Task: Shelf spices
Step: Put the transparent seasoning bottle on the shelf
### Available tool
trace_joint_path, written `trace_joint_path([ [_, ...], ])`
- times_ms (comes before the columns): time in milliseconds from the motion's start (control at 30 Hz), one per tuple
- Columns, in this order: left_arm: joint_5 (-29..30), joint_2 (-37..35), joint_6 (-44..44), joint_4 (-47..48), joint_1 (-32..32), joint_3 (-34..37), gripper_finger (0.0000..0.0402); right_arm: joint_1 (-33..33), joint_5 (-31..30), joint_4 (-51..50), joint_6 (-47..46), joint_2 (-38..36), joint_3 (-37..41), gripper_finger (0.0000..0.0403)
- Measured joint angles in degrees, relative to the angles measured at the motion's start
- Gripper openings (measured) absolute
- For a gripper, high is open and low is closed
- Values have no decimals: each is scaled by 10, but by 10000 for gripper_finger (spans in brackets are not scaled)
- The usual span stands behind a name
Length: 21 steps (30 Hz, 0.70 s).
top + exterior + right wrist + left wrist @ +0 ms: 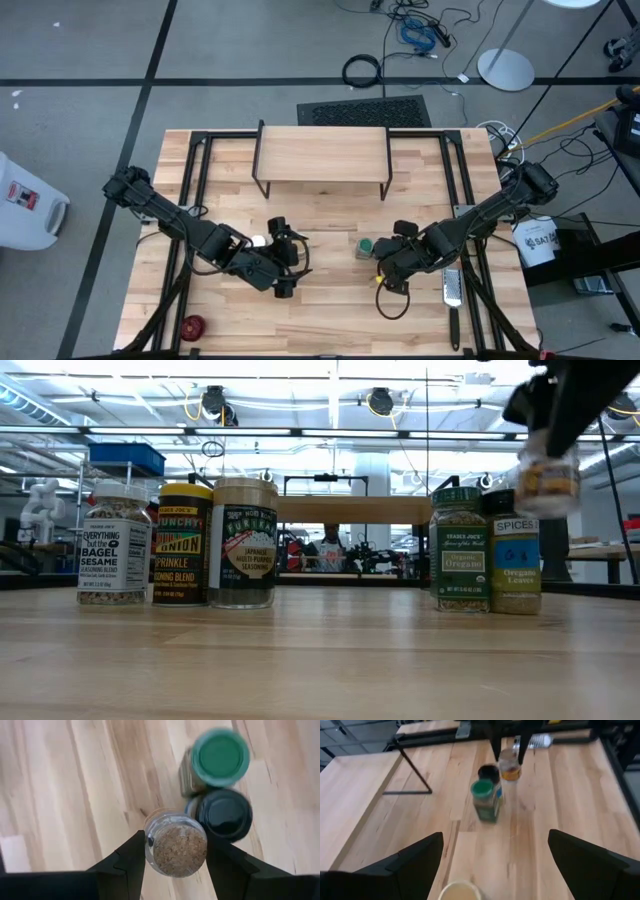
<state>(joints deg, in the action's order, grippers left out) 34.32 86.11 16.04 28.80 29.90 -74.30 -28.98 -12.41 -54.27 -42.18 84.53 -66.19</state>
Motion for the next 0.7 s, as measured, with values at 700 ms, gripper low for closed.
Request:
trace_joint_path([
  [700, -76, 67, -21, -141, -40, 0, 370, 13, -74, 87, 79, 0, -27, 170],
])
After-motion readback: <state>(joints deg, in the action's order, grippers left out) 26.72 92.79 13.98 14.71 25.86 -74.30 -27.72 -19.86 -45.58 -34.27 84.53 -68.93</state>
